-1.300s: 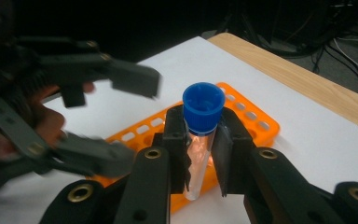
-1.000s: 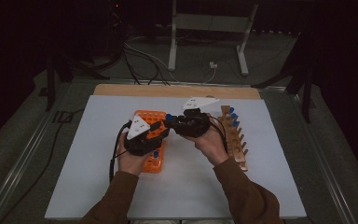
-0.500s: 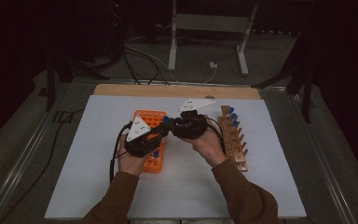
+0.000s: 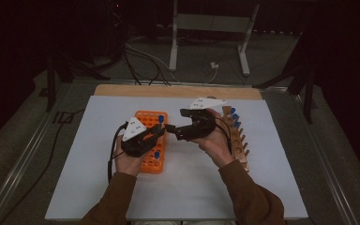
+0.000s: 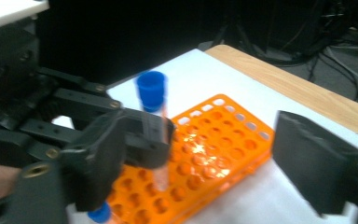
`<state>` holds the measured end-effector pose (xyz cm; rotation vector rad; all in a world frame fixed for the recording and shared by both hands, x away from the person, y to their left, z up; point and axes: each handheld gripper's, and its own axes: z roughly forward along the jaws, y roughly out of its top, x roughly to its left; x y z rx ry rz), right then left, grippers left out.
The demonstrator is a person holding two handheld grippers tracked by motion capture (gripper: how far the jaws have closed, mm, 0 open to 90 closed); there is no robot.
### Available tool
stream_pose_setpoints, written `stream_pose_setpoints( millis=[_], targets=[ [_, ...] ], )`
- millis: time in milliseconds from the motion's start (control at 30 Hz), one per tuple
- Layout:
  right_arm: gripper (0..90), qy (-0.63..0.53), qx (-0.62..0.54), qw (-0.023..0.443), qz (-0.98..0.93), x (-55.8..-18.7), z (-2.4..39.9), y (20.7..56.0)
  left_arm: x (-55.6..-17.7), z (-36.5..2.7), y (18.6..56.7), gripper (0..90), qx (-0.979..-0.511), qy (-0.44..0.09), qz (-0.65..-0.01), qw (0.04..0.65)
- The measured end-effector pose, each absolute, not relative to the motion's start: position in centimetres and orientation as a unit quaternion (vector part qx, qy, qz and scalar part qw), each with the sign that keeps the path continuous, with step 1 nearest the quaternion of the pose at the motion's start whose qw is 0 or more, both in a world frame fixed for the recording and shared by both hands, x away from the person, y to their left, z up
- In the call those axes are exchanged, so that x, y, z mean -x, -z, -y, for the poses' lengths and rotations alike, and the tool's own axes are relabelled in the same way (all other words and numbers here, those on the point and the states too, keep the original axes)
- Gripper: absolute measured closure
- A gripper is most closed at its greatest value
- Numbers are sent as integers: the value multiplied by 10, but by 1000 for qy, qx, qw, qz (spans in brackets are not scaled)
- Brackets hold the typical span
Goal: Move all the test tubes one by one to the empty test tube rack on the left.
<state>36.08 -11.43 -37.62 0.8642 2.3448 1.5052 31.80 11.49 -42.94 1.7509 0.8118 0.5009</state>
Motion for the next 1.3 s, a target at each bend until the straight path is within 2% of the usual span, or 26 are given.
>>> stream_pose_setpoints(
  millis=[233, 400, 933, 1300],
  targets=[
    [41, -518, -316, 129, -784, -364, 138, 385, -314, -124, 436, 778, -732, -207, -353, 544],
    [6, -518, -327, 147, -777, -364, 158, 391, -309, -130, 441, 777, -730, -203, -361, 544],
    [0, -513, -346, 192, -762, -349, 207, 398, -294, -148, 462, 777, -732, -180, -379, 537],
    [0, -516, -358, 194, -754, -342, 230, 402, -281, -150, 472, 777, -739, -163, -379, 532]
  ],
)
